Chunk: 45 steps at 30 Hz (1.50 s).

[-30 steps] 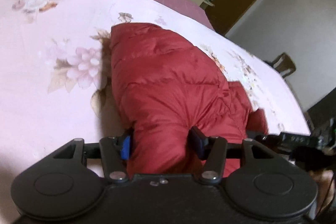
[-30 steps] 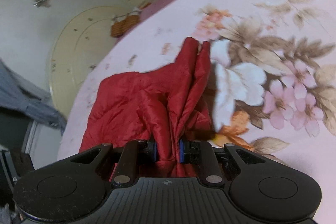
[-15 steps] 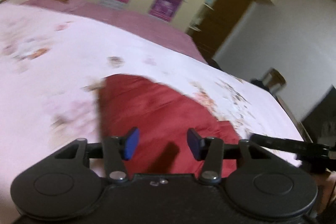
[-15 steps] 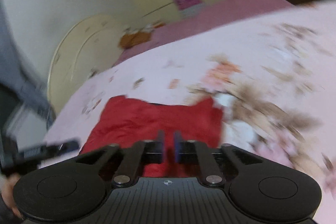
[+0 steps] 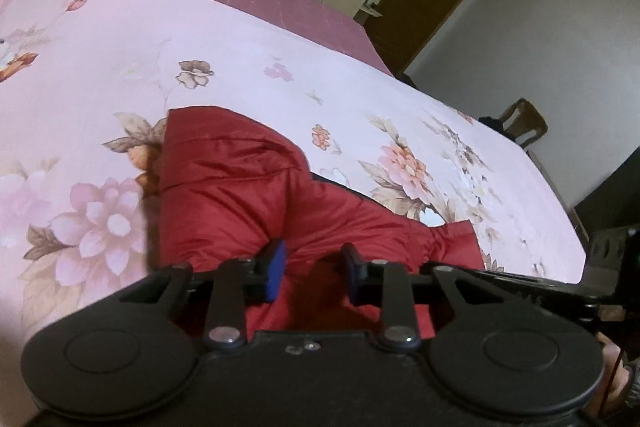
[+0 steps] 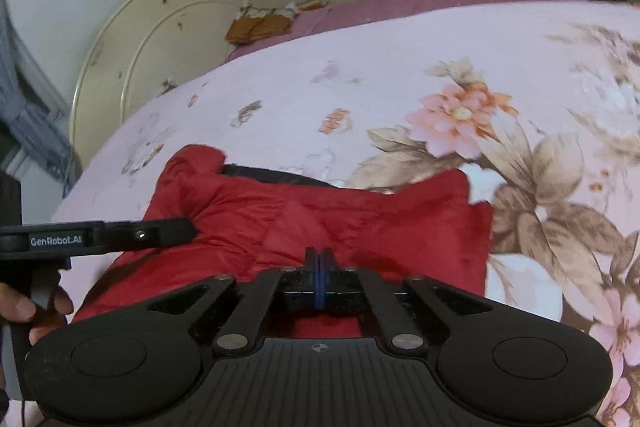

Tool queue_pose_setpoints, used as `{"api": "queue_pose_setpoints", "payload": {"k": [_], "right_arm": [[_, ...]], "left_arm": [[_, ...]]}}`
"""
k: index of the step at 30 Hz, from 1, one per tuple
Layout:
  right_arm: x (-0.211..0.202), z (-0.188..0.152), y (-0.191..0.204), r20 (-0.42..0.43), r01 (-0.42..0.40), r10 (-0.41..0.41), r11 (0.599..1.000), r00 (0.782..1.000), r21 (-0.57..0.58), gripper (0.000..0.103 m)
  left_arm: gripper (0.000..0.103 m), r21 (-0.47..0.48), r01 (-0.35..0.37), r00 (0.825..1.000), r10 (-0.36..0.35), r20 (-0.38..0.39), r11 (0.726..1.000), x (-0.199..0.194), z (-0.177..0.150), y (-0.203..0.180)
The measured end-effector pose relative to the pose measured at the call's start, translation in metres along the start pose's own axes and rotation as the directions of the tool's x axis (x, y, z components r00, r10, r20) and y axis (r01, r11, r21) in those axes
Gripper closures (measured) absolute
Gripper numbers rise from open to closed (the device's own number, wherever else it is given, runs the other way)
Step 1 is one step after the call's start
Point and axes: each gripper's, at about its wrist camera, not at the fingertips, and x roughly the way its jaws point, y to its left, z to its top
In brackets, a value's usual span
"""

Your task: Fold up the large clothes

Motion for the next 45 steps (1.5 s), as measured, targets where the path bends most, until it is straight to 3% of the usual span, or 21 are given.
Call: {"api": "queue_pose_setpoints", "payload": {"k": [1,3,7,8,10,11,12,15,22,26,30,34,39,45], "right_arm": [[-0.004,0.001,-0.003,0.003,0.001,-0.001,1.000,1.000,0.006,0.103],[-0.024,0.002,-0.001,0.026,0.058,-0.057,0.998,0.998,-0.027,0.103],[-0.079,-0.007,0.011,0.092,0.026,-0.018,0.996,0.996,-0.081,0.103],[-0.087,-0.011,0.020,0.096,0.018,-0.007,0.993,0.995,-0.113,0.098],[-0.094,-0.021,0.035,0.108,0.009,0.009,0.986,0.994,-0.165,0.035],[-0.096,-0.027,0.042,0.120,-0.009,0.034,0.980,0.992,-0.199,0.033],[-0.096,-0.032,0.049,0.107,-0.028,0.053,0.973,0.993,-0.228,0.034],[-0.085,-0.042,0.057,0.049,-0.038,0.053,0.963,0.997,-0.268,0.071],[-0.065,-0.054,0.021,0.059,0.095,-0.085,0.972,0.995,-0.215,0.072],[-0.071,-0.048,0.019,0.024,0.084,-0.081,0.975,0.996,-0.206,0.071],[-0.114,-0.056,0.042,0.059,0.006,0.010,0.966,0.998,-0.258,0.071],[-0.142,-0.086,0.069,0.048,-0.058,0.077,0.946,0.996,-0.320,0.071],[-0.146,-0.121,0.087,0.019,-0.063,0.076,0.917,0.997,-0.393,0.071],[-0.137,-0.148,0.086,0.025,0.024,-0.015,0.910,1.000,-0.414,0.071]], "left_arm": [[0.070,-0.007,0.001,1.000,-0.001,0.006,1.000,-0.005,0.000,0.001],[0.053,0.005,-0.008,0.999,0.008,0.037,1.000,-0.025,-0.004,-0.004],[0.053,0.128,-0.081,0.993,0.070,0.093,0.988,-0.063,-0.033,-0.034],[0.053,0.154,-0.096,0.992,0.081,0.099,0.983,-0.067,-0.041,-0.041],[0.053,0.202,-0.125,0.989,0.105,0.108,0.971,-0.072,-0.055,-0.057],[0.053,0.224,-0.140,0.987,0.116,0.114,0.965,-0.074,-0.061,-0.065],[0.053,0.243,-0.155,0.984,0.129,0.119,0.957,-0.074,-0.066,-0.070],[0.053,0.274,-0.205,0.977,0.177,0.122,0.939,-0.067,-0.072,-0.078],[0.050,0.290,-0.265,0.962,0.233,0.140,0.919,-0.057,-0.086,-0.073],[0.052,0.287,-0.268,0.961,0.232,0.152,0.920,-0.074,-0.091,-0.081],[0.053,0.306,-0.248,0.965,0.207,0.160,0.919,-0.106,-0.110,-0.093],[0.053,0.269,-0.218,0.972,0.183,0.151,0.938,-0.128,-0.139,-0.096],[0.053,0.226,-0.230,0.968,0.198,0.153,0.947,-0.134,-0.160,-0.093],[0.051,0.204,-0.259,0.960,0.227,0.165,0.944,-0.142,-0.178,-0.087]]}}
